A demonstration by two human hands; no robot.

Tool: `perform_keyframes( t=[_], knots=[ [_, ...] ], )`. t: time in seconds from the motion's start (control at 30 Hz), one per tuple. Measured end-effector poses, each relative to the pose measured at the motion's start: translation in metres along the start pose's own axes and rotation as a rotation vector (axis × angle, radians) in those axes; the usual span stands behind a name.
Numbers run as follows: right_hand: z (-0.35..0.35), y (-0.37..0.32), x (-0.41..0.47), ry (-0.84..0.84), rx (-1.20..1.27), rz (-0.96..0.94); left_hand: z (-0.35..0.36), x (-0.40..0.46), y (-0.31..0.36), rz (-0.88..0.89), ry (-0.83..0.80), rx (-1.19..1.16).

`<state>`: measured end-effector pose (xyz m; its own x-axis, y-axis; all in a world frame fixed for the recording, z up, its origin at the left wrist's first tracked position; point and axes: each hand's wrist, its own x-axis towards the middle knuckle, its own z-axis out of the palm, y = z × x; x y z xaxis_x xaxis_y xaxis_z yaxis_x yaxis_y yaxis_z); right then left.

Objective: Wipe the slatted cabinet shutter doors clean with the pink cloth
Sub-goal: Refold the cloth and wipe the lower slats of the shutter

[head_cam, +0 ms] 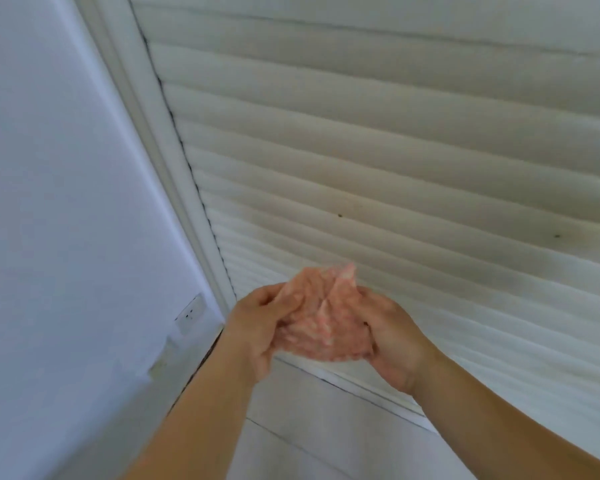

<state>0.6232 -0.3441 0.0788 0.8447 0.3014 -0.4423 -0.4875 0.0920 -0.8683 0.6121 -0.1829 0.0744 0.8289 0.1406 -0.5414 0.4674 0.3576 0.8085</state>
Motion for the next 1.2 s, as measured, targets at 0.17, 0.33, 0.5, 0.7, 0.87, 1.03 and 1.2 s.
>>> perform_keyframes(
  t=[0.17,0.33,0.5,0.7,0.87,1.03,1.2],
  knots=[
    [-0.016,0.045,0.042,0.063,0.082,-0.084,-0.014,0.048,-0.041,0.154,0.024,-0.036],
    [-0.023,0.057,0.075,-0.078,0.352,-0.239,-0.014,0.09,-0.053,0.338,-0.027,-0.093],
    [-0.024,0.06,0.072,-0.133,0.448,-0.458,-0.008,0.115,-0.054,0.662,0.057,0.021],
    [-0.016,0.032,0.038,0.264,0.259,-0.926,0.005,0.123,-0.022,1.058,0.202,0.38],
    [-0.004,0.011,0.028,0.763,-0.193,-1.404,0.009,0.129,0.014,1.365,0.397,0.641],
    [0.001,-0.014,0.054,0.937,-0.755,-1.562,0.004,0.134,0.02,1.411,0.471,0.849],
    [0.001,-0.03,0.098,1.202,-1.291,-1.396,-0.005,0.126,0.025,1.354,0.498,1.048]
  ],
)
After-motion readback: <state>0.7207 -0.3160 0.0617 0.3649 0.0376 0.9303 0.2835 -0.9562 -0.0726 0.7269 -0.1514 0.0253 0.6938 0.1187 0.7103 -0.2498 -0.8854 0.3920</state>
